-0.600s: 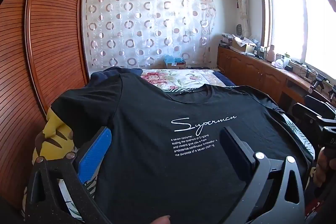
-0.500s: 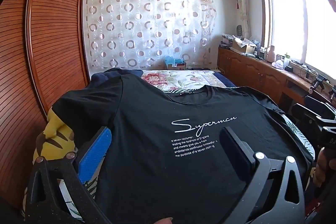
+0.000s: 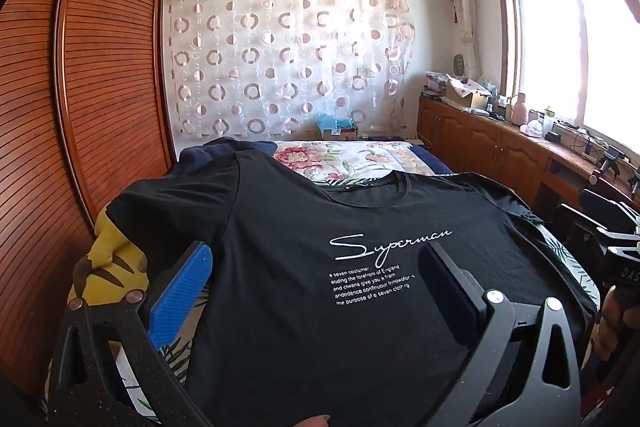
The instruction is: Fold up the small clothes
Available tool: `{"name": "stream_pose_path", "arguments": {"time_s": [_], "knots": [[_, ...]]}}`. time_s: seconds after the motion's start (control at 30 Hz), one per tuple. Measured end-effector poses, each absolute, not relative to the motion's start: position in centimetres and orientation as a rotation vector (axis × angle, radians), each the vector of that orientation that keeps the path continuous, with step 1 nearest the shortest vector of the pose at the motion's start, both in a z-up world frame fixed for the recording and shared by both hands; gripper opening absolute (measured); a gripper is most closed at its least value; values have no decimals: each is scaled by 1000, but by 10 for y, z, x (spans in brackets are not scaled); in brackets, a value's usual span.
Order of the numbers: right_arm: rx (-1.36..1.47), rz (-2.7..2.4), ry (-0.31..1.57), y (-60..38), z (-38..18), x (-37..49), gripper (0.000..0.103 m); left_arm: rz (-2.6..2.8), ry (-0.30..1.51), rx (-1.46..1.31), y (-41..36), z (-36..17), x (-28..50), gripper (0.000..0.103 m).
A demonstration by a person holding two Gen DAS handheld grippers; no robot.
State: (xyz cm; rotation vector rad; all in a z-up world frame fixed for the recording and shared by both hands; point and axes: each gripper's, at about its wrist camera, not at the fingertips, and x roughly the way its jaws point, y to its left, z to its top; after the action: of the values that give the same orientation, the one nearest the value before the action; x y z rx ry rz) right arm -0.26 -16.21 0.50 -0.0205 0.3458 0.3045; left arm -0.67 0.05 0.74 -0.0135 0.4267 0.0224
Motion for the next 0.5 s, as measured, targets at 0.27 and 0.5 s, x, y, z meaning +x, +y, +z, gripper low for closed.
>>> {"name": "stream_pose_path", "arguments": {"time_s": [0.27,0.5], "knots": [[-17,300,344,-164,5,-6,103,23,422,-14,2,9,-7,103],[-16,299,344,-164,5,-6,103,25,422,-13,2,9,-8,103]]}}
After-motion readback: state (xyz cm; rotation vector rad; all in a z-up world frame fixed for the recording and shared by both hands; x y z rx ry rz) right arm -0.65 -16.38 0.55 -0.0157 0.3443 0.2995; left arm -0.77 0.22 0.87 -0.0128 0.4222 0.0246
